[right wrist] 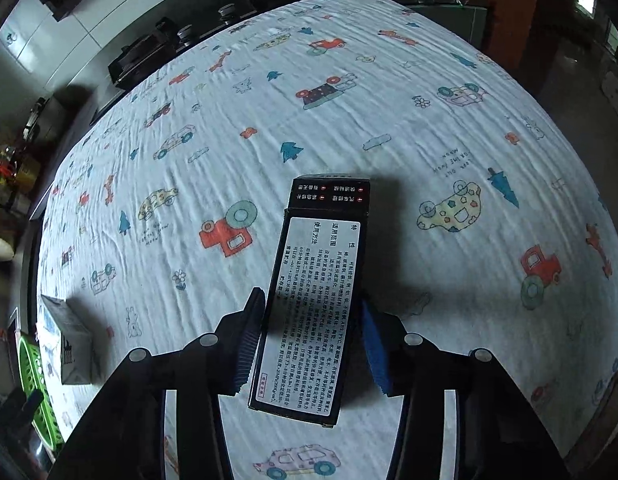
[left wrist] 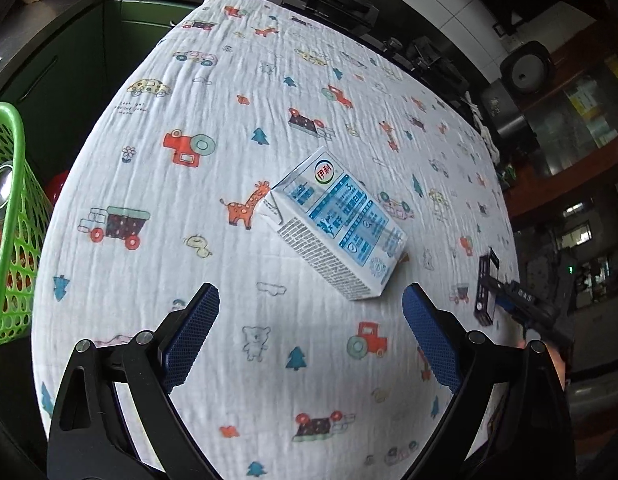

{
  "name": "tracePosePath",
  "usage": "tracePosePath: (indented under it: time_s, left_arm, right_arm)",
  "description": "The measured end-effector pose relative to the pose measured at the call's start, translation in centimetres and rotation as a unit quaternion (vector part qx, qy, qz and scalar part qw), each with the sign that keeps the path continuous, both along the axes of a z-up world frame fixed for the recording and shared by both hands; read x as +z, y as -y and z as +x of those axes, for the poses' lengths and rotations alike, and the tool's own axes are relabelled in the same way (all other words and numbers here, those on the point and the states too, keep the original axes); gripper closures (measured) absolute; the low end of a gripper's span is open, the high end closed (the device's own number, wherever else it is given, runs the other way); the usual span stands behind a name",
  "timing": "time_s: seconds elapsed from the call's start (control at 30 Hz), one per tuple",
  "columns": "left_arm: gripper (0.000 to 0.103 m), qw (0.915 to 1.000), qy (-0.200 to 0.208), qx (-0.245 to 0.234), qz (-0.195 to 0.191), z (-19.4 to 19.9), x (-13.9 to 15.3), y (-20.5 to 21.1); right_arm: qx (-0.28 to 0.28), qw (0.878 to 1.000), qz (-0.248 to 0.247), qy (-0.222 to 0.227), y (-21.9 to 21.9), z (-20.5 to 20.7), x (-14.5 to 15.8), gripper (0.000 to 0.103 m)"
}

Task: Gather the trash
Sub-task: 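Lower the left tool over the white milk carton and close on it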

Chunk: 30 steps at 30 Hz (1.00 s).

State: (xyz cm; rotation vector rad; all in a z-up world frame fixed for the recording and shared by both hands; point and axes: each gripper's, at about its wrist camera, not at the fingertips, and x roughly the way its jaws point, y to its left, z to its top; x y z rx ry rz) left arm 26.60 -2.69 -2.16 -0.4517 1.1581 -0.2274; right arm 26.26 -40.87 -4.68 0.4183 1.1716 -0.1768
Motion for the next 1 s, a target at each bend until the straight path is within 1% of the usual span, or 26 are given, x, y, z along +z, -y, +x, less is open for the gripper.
tracePosePath:
  time_s: [0.07, 0.17, 0.23, 0.33, 0.5, 0.57, 0.63, 0.67, 0.77, 0.8, 0.83, 1.0]
  left_arm:
    - [0.011, 0.9995, -0.017, 0.027, -0.006, 0.9, -0.5, 1.0]
    - [0.011, 0.9978, -0.032, 0.058, -0.001, 2.0, -1.0, 2.3]
    - [0.011, 0.9962, -0.037, 0.079, 0.009, 2.6, -1.2, 3.0]
    - [0.011, 0.9925, -0.051, 0.11, 0.013, 3.2, -1.7, 3.7]
    - [0.011, 0.9852, -0.066, 0.155, 0.034, 4.2, -2.4, 4.6]
    - [0.011, 0.9844, -0.068, 0.159, 0.03, 4.6, -2.5, 5.3]
    - [0.011, 0.9816, -0.07, 0.166, 0.063, 5.1, -2.5, 6.2]
    - [0.011, 0.9796, -0.073, 0.172, 0.074, 5.4, -2.6, 6.4]
    - [0.012, 0.9771, -0.086, 0.184, 0.062, 5.9, -3.4, 6.5]
    - [0.013, 0.9759, -0.091, 0.188, 0.064, 5.9, -3.7, 6.5]
    - [0.017, 0.9751, -0.095, 0.19, 0.063, 5.9, -4.0, 6.4]
    - [0.021, 0.9806, -0.085, 0.166, 0.06, 5.2, -3.9, 6.2]
  right_arm:
    - [0.017, 1.0, -0.005, 0.0, -0.3, 0.1, 0.0, 0.057]
    - [0.05, 0.999, -0.015, -0.003, -0.8, -0.1, -0.1, 0.057]
    - [0.073, 0.997, -0.026, -0.002, -1.2, -0.1, -0.1, 0.058]
    - [0.099, 0.995, -0.031, 0.004, -1.5, -0.2, -0.2, 0.058]
    - [0.125, 0.992, -0.03, 0.014, -1.4, -0.7, -0.3, 0.058]
    - [0.134, 0.99, -0.034, 0.016, -1.5, -0.8, -0.3, 0.058]
    - [0.142, 0.989, -0.038, 0.016, -1.6, -1.1, -0.3, 0.058]
    - [0.146, 0.988, -0.037, 0.016, -1.7, -1.2, -0.3, 0.058]
    - [0.152, 0.988, -0.032, 0.02, -1.6, -1.7, -0.1, 0.058]
    - [0.153, 0.987, -0.032, 0.021, -1.6, -1.8, -0.1, 0.058]
    - [0.153, 0.987, -0.033, 0.022, -1.7, -2.1, 0.0, 0.058]
    - [0.155, 0.987, -0.026, 0.036, -1.9, -2.7, 0.8, 0.058]
